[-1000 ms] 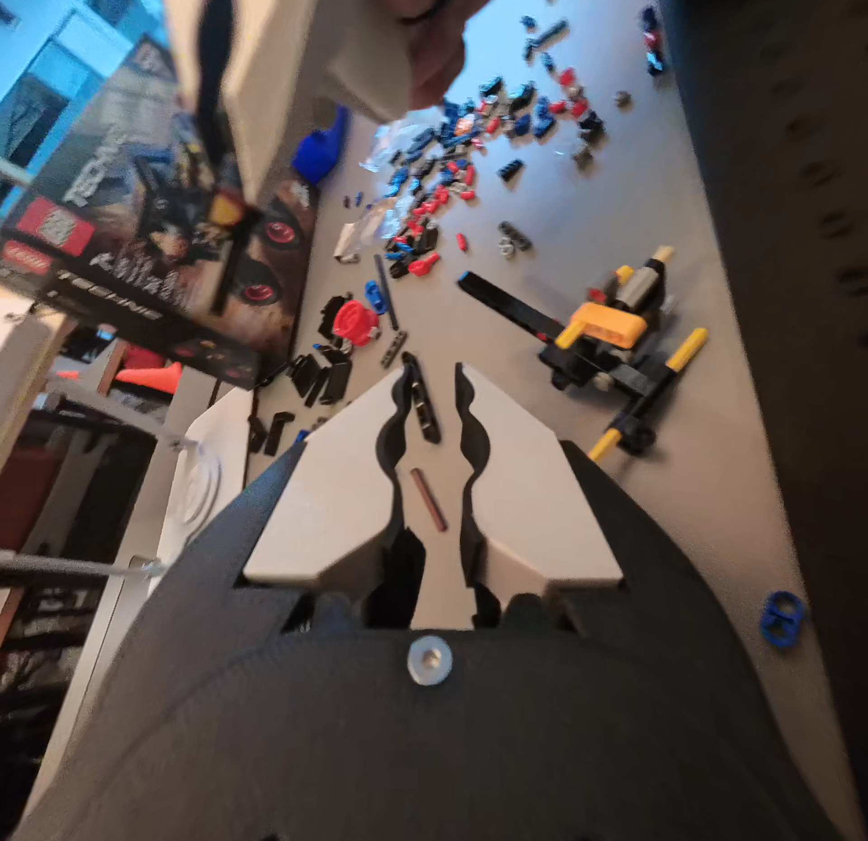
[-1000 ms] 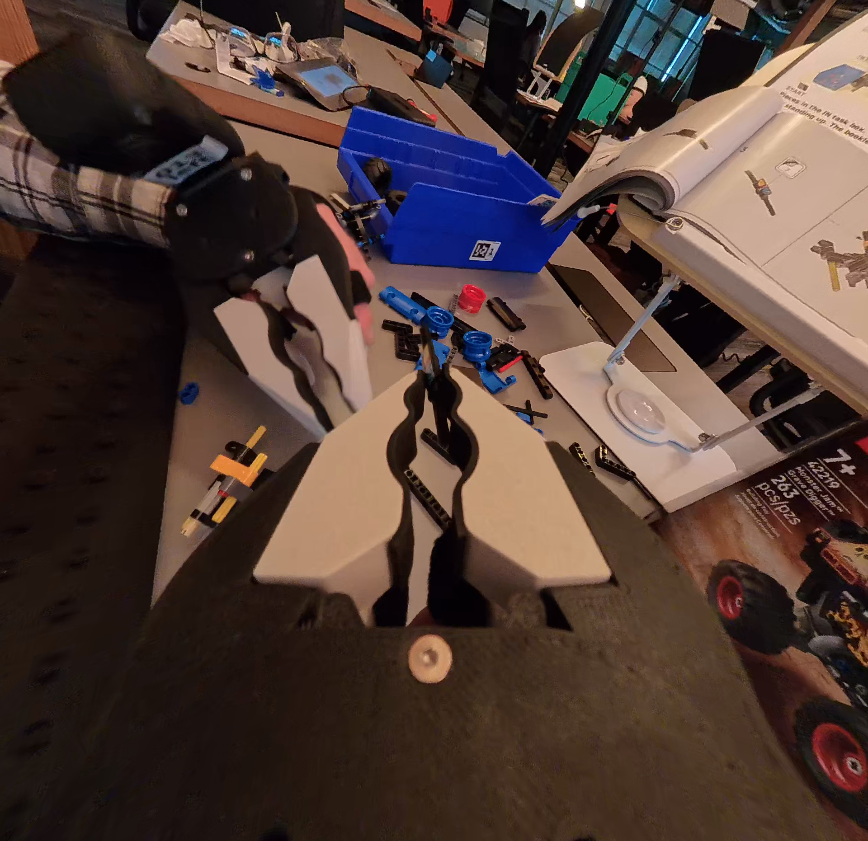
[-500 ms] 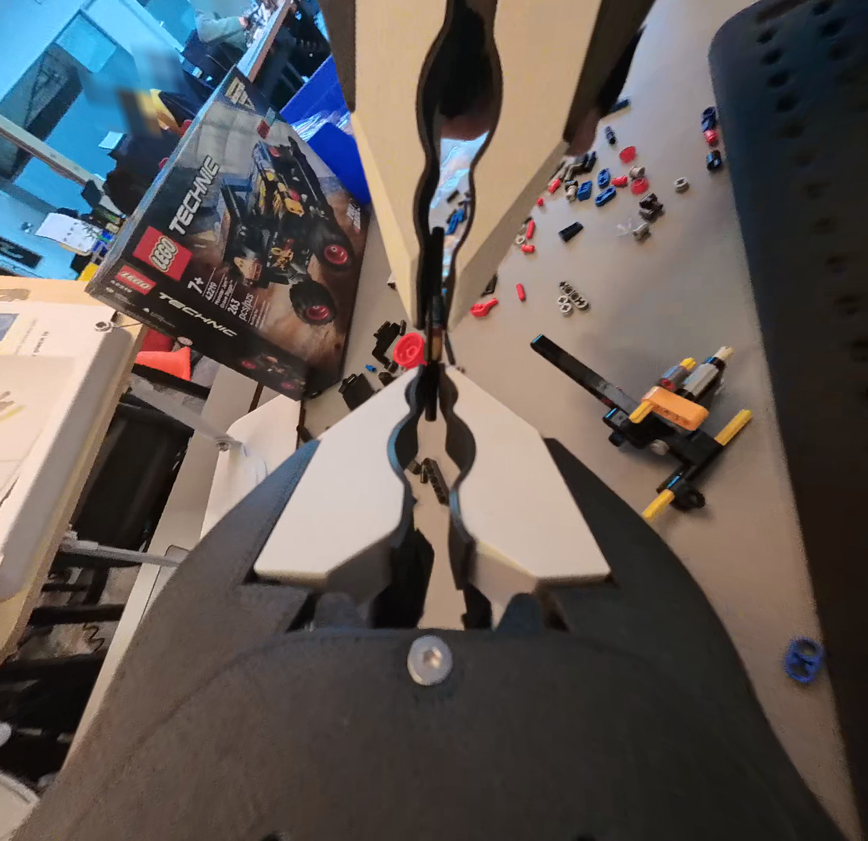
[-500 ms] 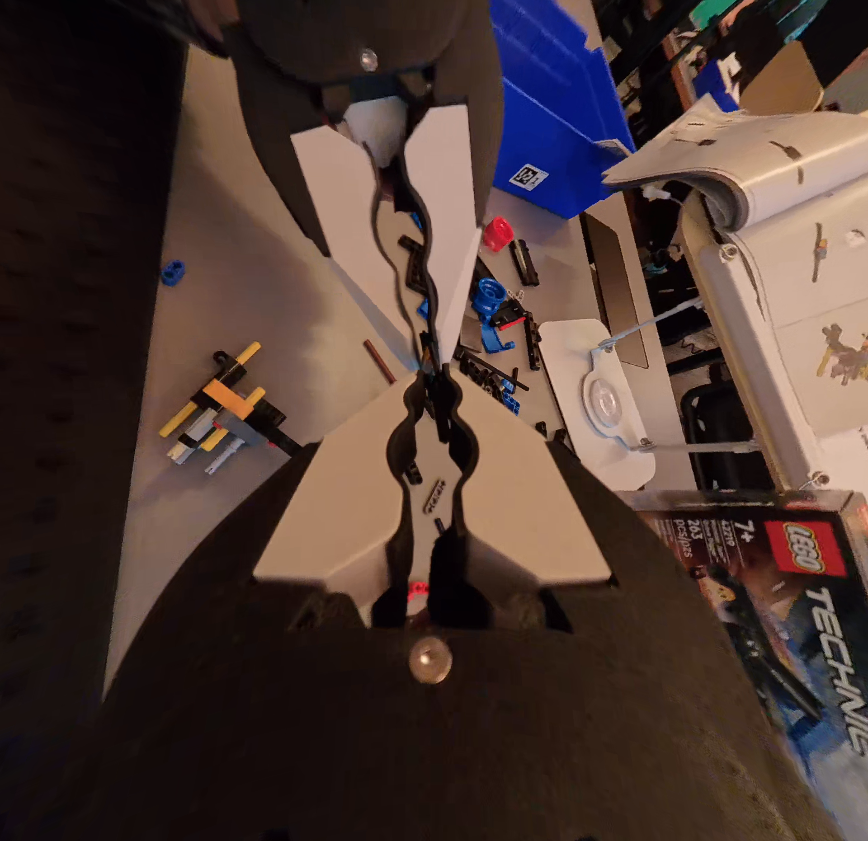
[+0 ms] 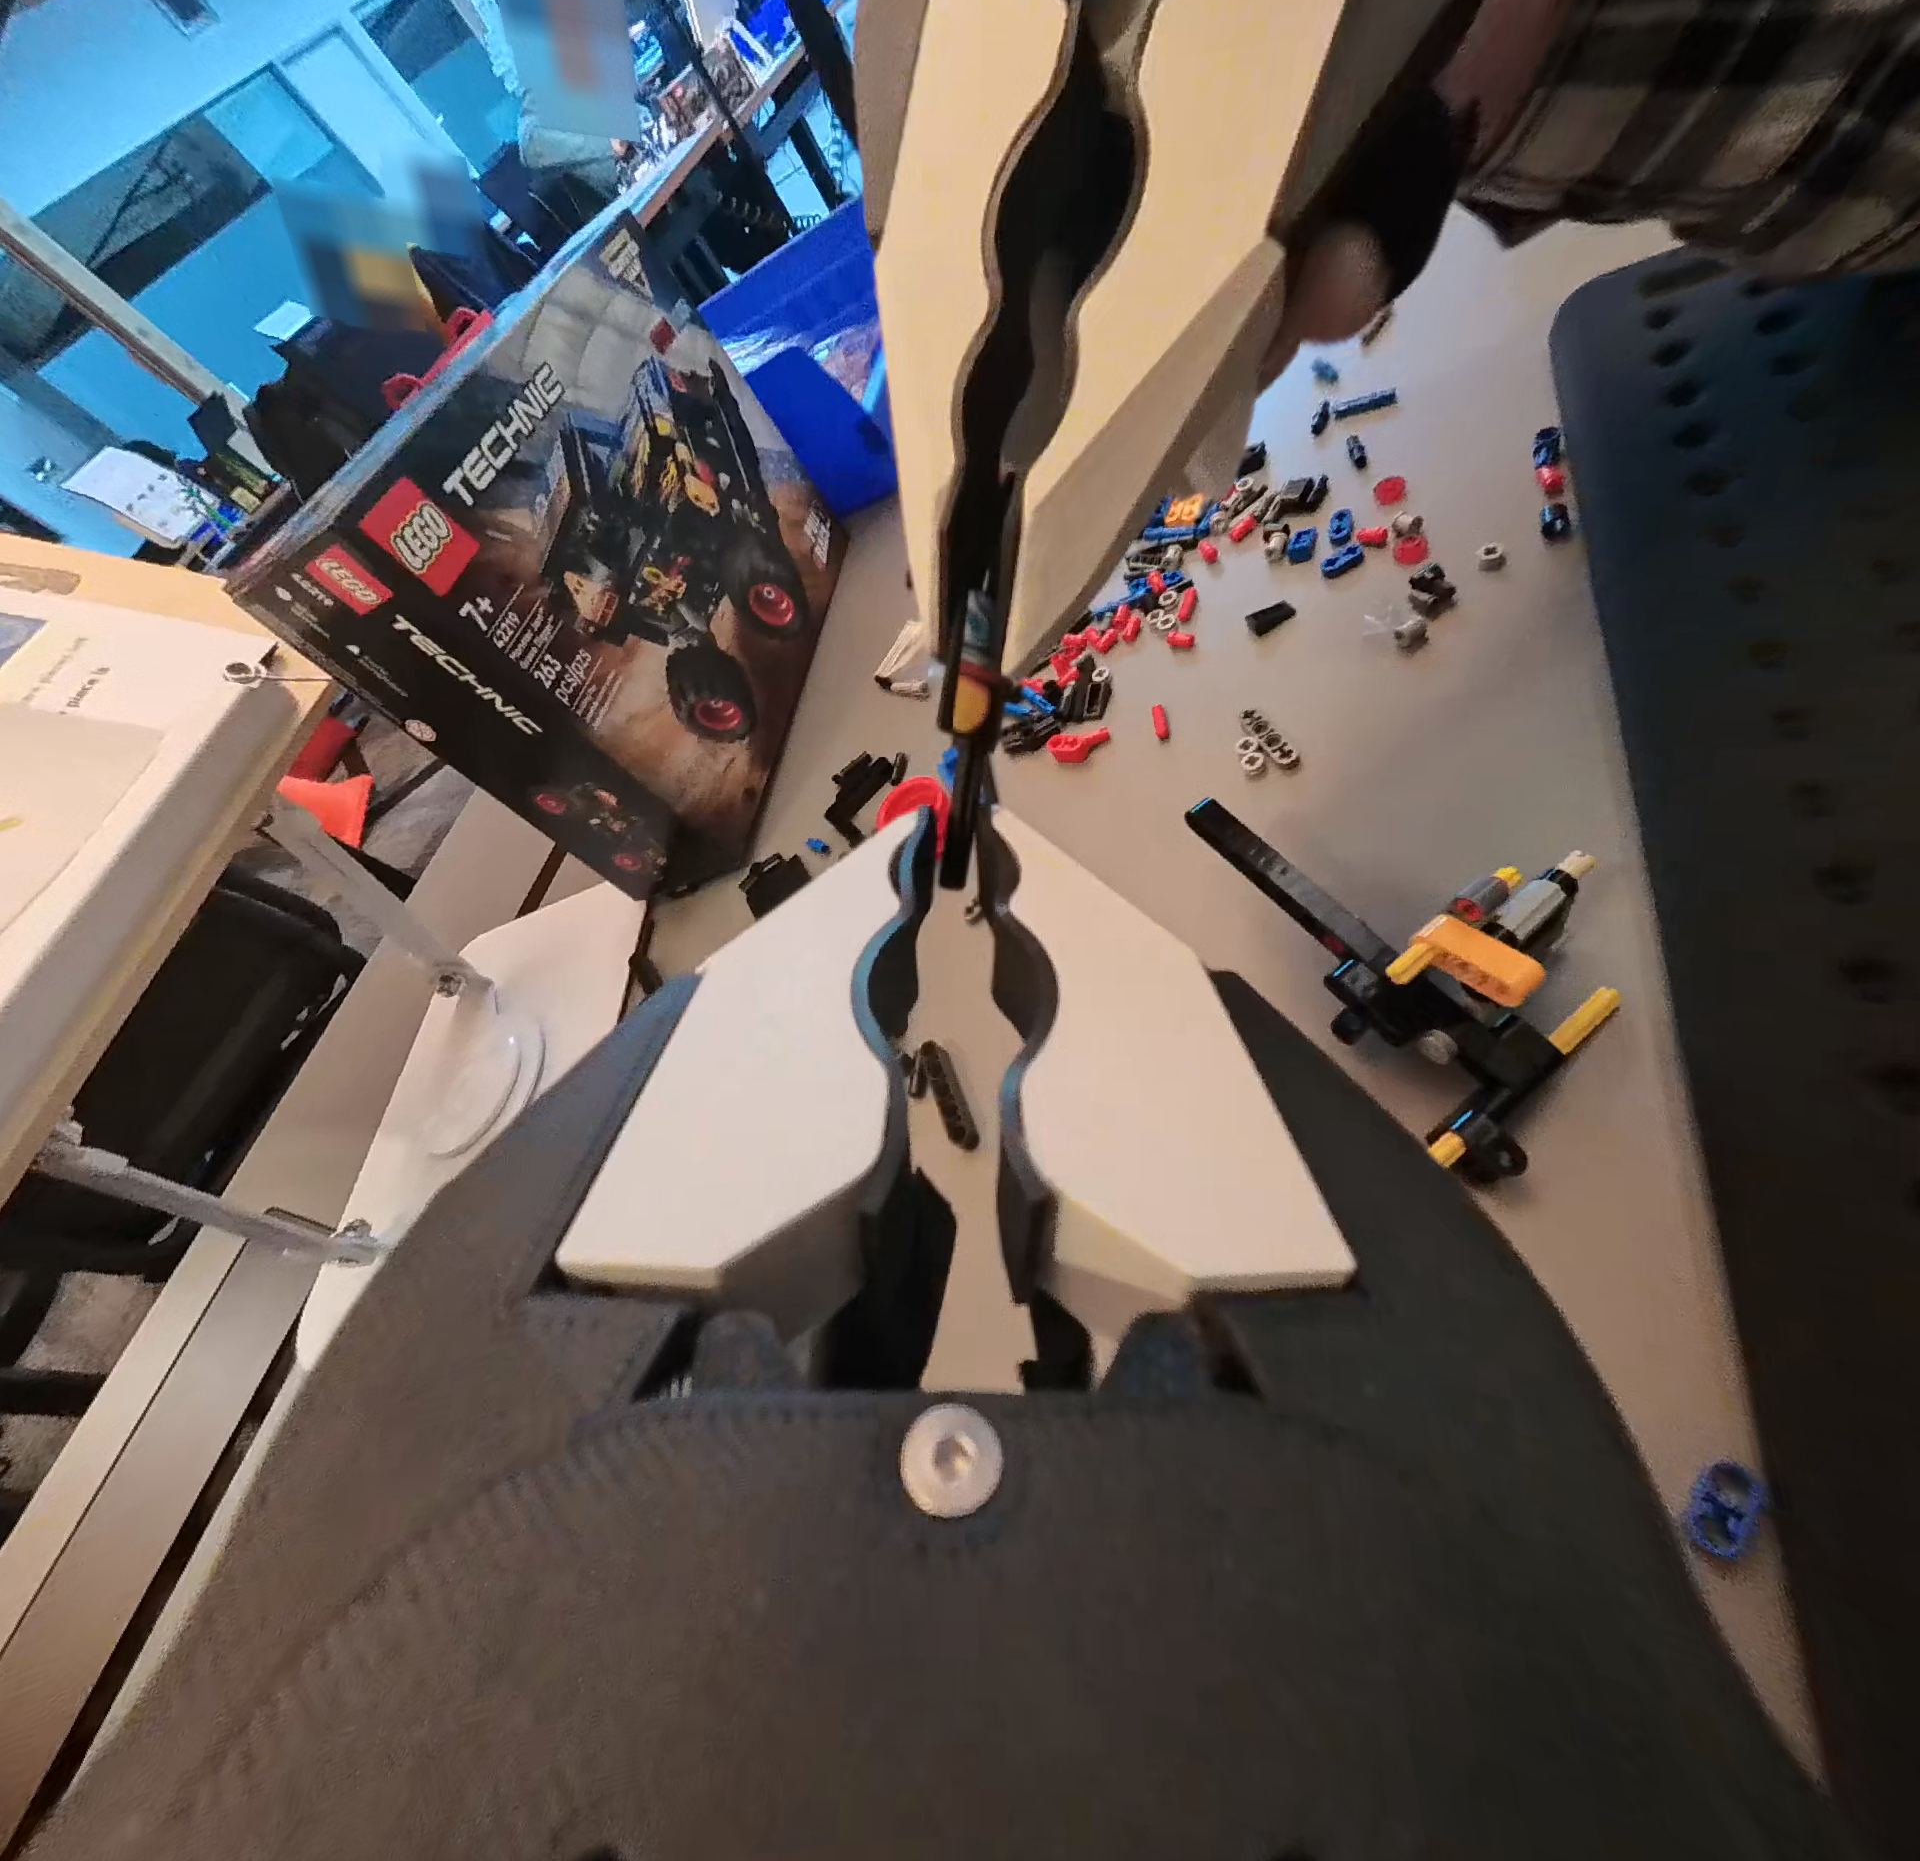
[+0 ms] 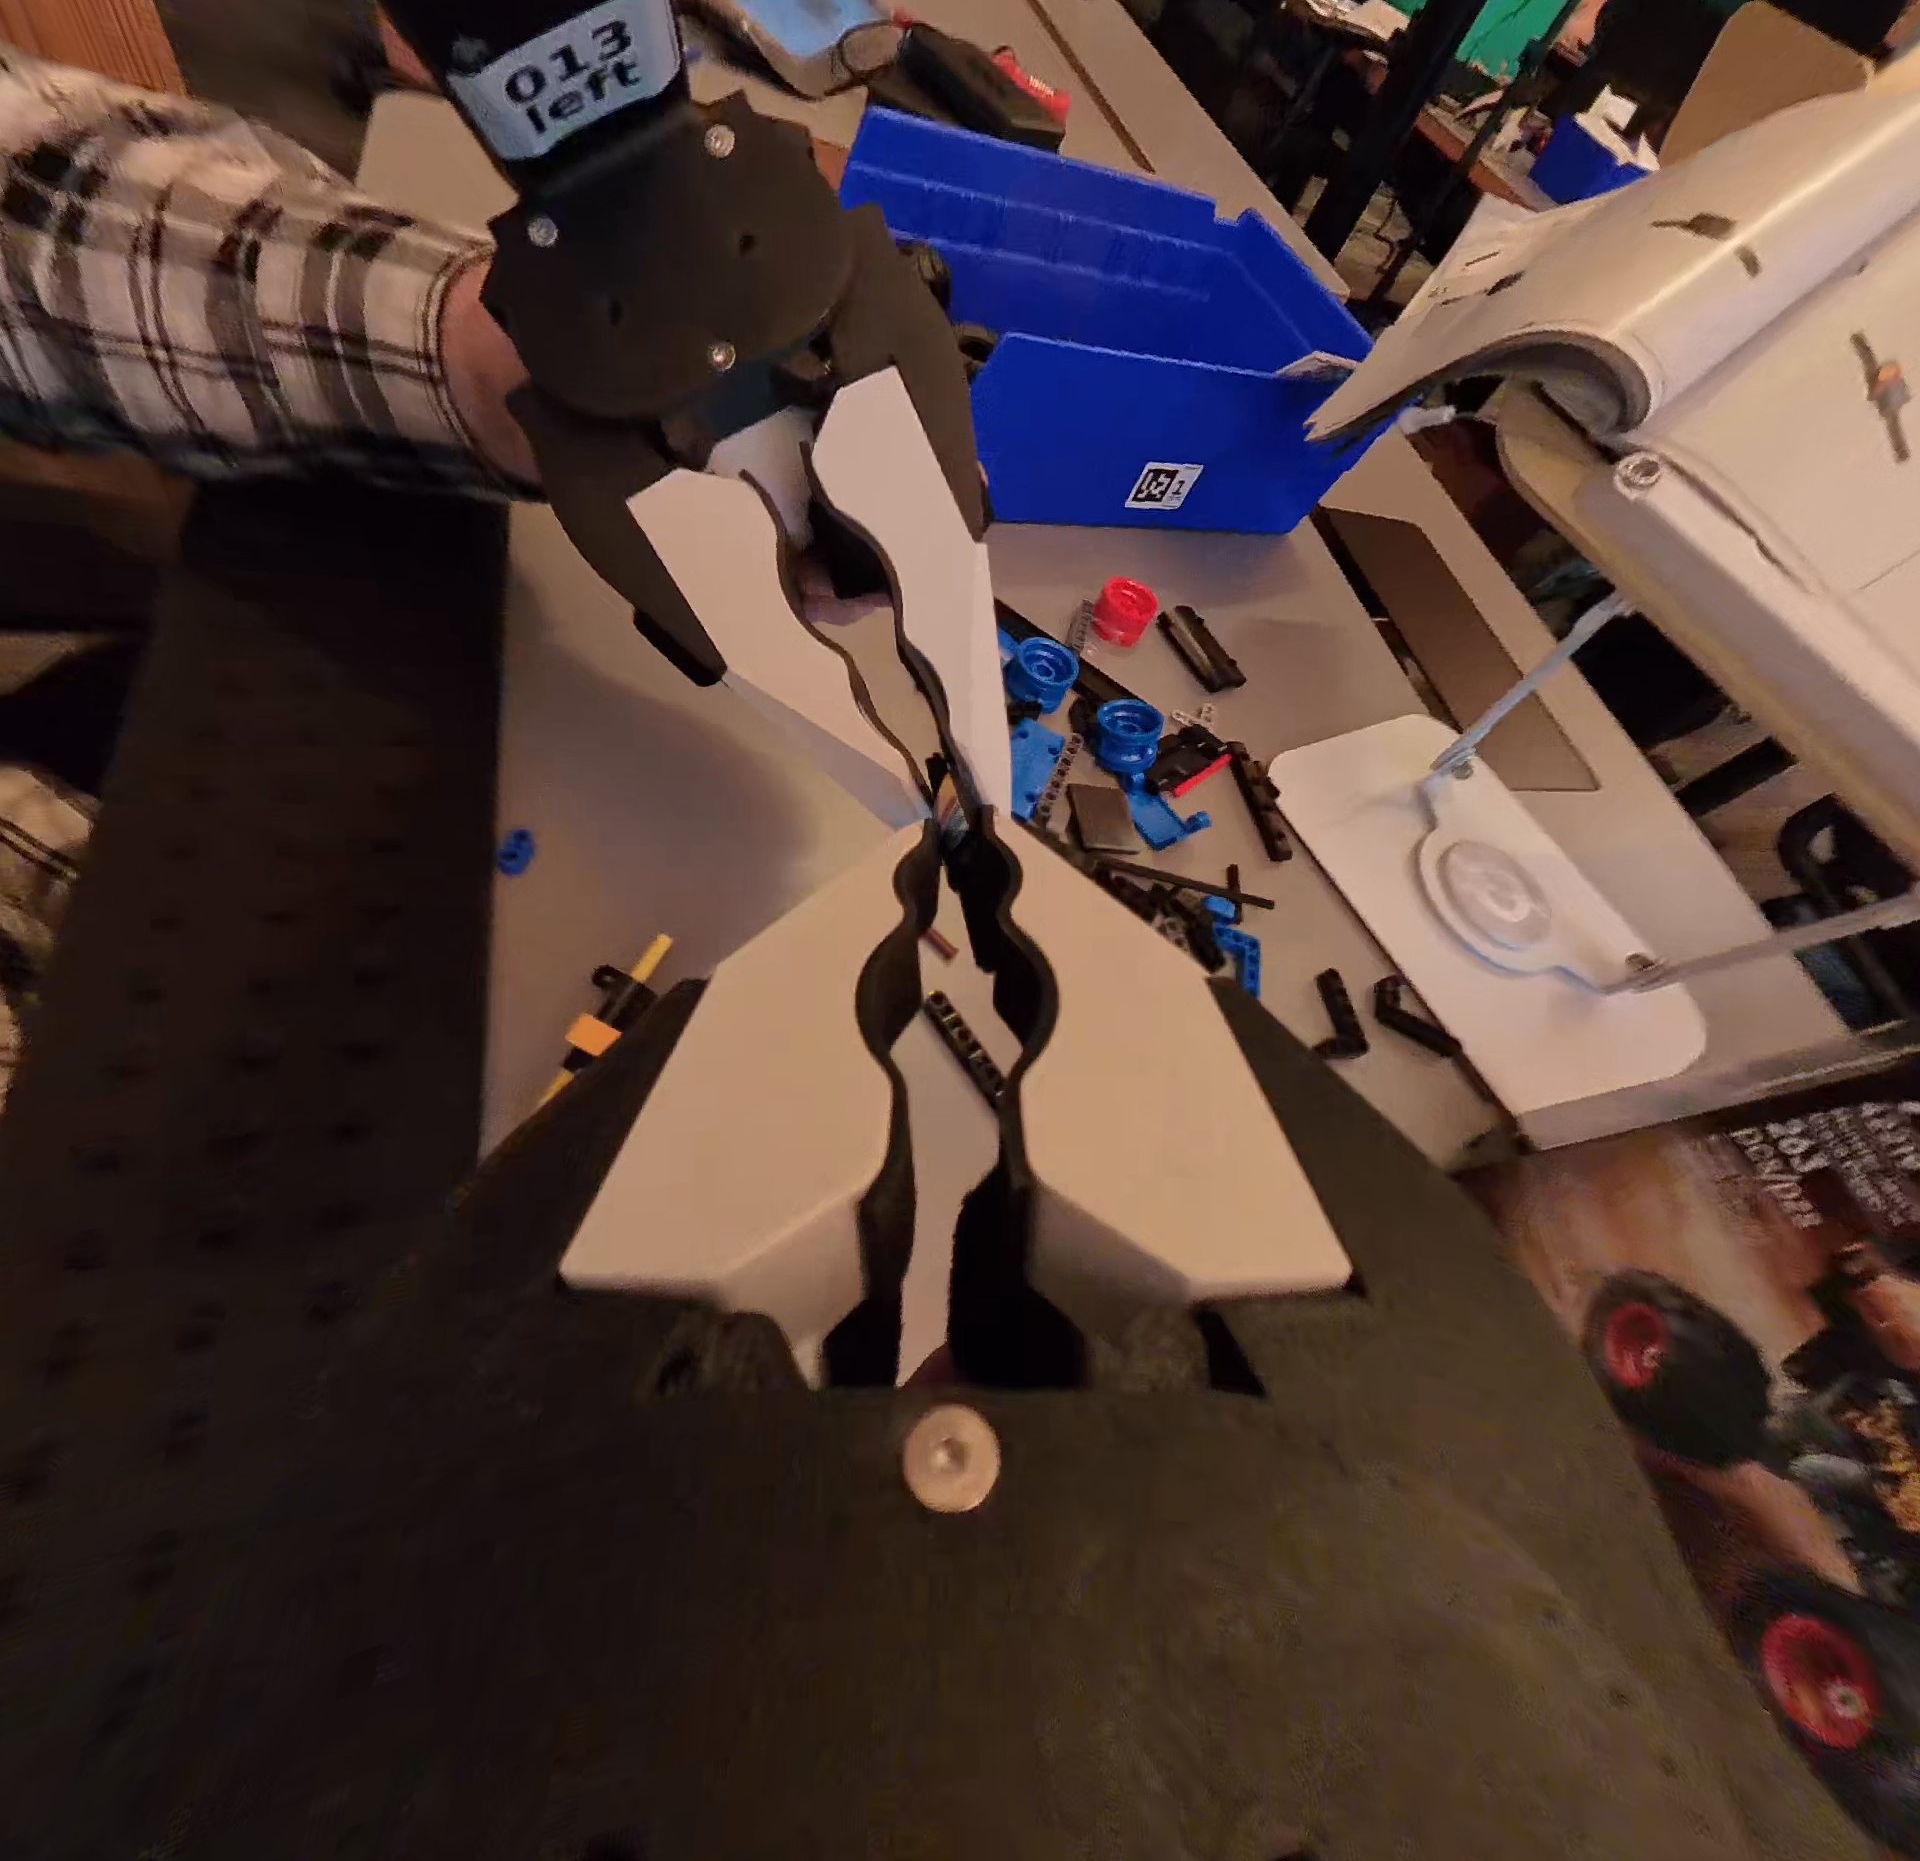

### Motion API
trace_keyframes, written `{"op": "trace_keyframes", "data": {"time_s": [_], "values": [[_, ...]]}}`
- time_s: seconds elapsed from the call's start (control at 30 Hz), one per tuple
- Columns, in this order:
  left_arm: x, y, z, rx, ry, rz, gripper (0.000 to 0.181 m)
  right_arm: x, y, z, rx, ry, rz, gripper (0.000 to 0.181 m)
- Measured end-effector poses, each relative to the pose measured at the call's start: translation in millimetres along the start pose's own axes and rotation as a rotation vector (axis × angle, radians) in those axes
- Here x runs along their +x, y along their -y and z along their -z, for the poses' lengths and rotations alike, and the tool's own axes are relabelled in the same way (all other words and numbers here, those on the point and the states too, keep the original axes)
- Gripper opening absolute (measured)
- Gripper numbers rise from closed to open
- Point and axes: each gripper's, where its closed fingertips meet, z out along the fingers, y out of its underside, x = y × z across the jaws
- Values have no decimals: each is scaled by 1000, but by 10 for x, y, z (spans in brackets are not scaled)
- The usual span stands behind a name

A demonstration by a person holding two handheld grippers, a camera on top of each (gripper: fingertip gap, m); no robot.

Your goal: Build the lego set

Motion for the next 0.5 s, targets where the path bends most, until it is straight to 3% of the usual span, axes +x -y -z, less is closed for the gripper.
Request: {"op": "trace_keyframes", "data": {"time_s": [0.13,0.33,0.5], "values": [[54,-95,12,-48,-47,3,28,-16,-48,105,26,-7,-97,3],[699,-163,200,-46,-387,-66,38,-231,-245,315,26,-26,-186,3],[939,-264,116,-81,-370,-288,38,-436,-441,390,13,-30,-247,3]]}}
